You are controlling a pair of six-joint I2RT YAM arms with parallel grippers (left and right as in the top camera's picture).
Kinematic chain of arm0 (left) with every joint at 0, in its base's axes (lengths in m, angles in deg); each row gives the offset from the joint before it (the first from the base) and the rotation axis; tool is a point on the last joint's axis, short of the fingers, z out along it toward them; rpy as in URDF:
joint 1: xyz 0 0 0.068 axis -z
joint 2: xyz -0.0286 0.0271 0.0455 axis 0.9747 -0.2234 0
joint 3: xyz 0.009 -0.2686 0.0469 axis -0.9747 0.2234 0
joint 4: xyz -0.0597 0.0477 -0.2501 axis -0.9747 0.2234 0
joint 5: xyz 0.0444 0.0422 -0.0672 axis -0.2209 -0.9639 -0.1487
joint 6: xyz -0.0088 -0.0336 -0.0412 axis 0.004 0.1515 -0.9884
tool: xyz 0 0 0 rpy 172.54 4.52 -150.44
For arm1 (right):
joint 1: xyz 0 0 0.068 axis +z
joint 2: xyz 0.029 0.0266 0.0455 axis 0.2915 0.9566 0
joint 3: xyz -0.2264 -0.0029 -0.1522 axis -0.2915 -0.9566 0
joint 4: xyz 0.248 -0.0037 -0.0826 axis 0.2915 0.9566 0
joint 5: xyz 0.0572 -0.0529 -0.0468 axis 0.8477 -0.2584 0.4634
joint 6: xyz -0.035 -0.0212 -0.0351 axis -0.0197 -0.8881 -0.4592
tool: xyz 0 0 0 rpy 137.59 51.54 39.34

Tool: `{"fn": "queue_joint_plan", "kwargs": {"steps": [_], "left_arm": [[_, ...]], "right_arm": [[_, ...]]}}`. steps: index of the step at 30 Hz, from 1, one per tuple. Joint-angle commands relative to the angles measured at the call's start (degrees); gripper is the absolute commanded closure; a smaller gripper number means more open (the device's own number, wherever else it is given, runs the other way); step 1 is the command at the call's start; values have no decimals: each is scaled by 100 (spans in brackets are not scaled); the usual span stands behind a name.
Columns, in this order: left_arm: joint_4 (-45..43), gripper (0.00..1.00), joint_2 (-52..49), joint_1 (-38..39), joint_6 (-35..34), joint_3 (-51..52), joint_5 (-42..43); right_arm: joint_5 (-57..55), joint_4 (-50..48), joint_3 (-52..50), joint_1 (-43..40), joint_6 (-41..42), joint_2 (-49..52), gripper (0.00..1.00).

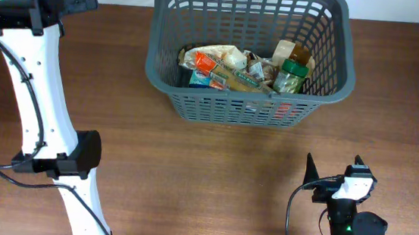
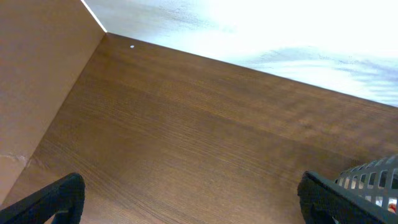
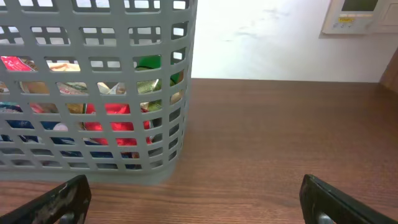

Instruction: Pack container

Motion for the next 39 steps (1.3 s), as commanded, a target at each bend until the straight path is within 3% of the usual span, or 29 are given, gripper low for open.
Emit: {"fn": "queue_joint_plan", "kwargs": {"steps": [1, 9, 17, 23, 24, 30, 39], "left_arm": [[7, 1, 15, -11, -52, 4, -61], [116, 1, 1058, -24, -48, 4, -212], [365, 1, 2959, -22, -55, 258, 245], [-579, 1, 4819, -24, -55, 2481, 501], [-1080, 1, 5383, -42, -55, 3460, 501], [-2894, 1, 6924, -343, -57, 6688, 767], [-5252, 1, 8380, -437, -76, 10365, 1281]], "right_arm": [[74, -39, -87, -52, 4, -74, 1], [74, -39, -87, -52, 4, -74, 1], [72, -39, -87, -52, 7, -74, 1], [74, -39, -87, -52, 4, -74, 1], [72, -39, -87, -52, 4, -74, 1], [74, -39, -87, -52, 4, -74, 1], [74, -39, -87, -52, 4, -74, 1]]}}
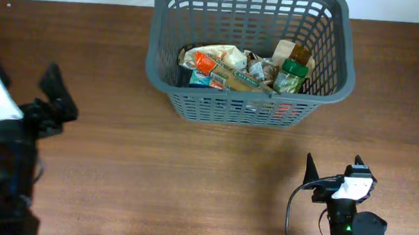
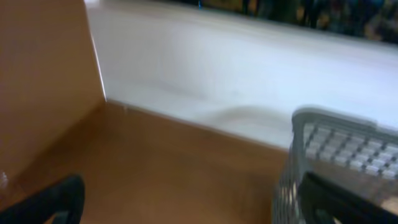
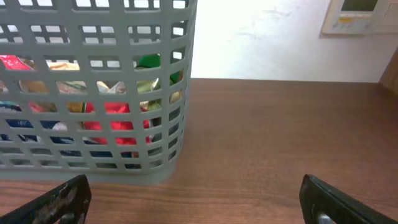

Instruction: Pack container

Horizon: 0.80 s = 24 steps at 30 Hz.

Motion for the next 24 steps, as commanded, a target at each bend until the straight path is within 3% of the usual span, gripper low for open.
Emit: {"fn": "queue_joint_plan", "kwargs": {"steps": [1, 9, 24], "left_arm": [[-592, 1, 529, -39, -35, 1198, 339], [-1545, 1, 1541, -39, -33, 3180, 463], [-1976, 1, 3383, -20, -33, 5209, 986]], "right_arm": [[76, -17, -57, -46, 4, -59, 1], [74, -17, -57, -46, 4, -59, 1], [74, -17, -57, -46, 4, -59, 1]]}}
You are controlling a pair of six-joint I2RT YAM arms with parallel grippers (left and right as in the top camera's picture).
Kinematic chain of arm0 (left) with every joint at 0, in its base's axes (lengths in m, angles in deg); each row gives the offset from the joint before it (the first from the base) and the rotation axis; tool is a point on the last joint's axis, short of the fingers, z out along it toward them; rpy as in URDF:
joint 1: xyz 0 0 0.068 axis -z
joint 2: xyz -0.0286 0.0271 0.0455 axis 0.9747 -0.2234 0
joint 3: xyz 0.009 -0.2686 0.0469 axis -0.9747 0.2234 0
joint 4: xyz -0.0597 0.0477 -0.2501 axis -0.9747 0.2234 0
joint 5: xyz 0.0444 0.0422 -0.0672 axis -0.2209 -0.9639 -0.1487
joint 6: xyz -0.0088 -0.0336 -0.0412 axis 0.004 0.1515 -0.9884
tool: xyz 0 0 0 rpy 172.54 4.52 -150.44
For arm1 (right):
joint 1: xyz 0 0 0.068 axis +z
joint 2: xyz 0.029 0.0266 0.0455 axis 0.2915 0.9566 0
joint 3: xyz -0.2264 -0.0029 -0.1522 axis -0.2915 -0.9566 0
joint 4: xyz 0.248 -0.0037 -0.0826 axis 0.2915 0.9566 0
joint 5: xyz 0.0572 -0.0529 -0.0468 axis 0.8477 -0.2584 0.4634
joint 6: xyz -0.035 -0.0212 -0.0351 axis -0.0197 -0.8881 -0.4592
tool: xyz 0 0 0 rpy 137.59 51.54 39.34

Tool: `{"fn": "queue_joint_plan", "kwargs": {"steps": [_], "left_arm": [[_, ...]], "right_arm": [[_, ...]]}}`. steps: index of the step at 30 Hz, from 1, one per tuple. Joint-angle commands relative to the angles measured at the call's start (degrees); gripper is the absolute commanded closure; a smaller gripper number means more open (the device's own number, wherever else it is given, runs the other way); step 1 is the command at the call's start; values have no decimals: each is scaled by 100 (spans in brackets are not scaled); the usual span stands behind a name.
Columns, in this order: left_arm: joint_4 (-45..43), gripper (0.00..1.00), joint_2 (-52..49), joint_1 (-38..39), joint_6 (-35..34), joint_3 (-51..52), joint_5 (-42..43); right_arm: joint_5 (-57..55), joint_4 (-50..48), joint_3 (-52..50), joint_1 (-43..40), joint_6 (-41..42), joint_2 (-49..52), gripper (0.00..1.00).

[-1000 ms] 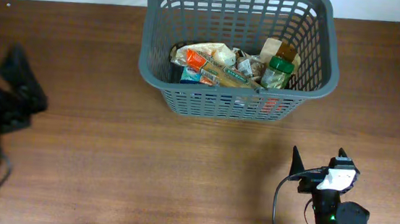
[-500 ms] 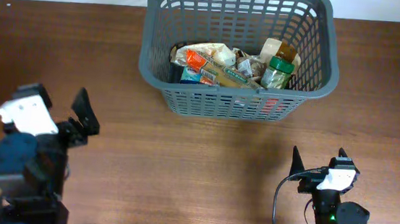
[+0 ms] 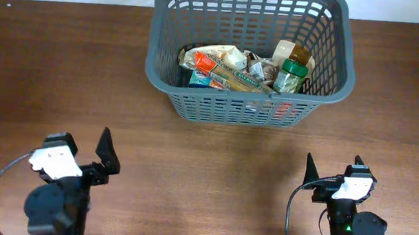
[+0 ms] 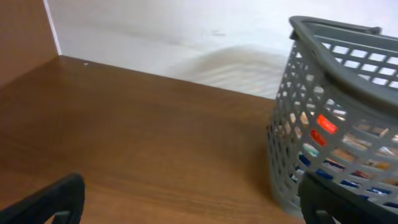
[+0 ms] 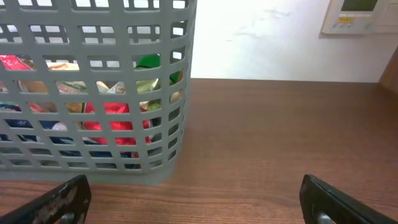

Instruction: Pack container

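A grey mesh basket (image 3: pixel 246 98) stands at the table's far middle, holding several food packets (image 3: pixel 218 66) and a green-lidded jar (image 3: pixel 291 73). The basket's wall shows in the left wrist view (image 4: pixel 336 118) and the right wrist view (image 5: pixel 93 87). My left gripper (image 3: pixel 85 151) rests near the front left, open and empty, its fingertips (image 4: pixel 56 202) wide apart. My right gripper (image 3: pixel 333 168) rests near the front right, open and empty, with one fingertip (image 5: pixel 329 199) at the frame's lower edge.
A white wall (image 4: pixel 186 31) rises behind the brown table (image 3: pixel 213 163). A wall panel (image 5: pixel 364 15) hangs at the right wrist view's upper right. A brown side board (image 4: pixel 22 31) stands at the table's left end.
My left arm has moved from the table's left edge, where it was blurred, to a folded rest at the front left. Its camera now faces the basket. The right arm is unchanged.
My left arm was first stretched out to the far left corner, gripper open over bare table. Then it was at the left edge, drawn back. Now it sits folded at the front left. The right arm and the basket's contents stayed as they were.
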Motion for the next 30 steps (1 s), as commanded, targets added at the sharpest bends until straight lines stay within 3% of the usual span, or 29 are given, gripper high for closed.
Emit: {"fn": "queue_joint_plan", "kwargs": {"steps": [1, 8, 30], "left_arm": [[-205, 1, 350, 15, -31, 446, 289], [-581, 1, 688, 332, -28, 1224, 177], [-824, 1, 1292, 431, 151, 2013, -101]], "right_arm": [[76, -20, -57, -42, 7, -59, 1], [76, -20, -57, -42, 7, -59, 1], [76, -20, -57, -42, 7, -59, 1]]}}
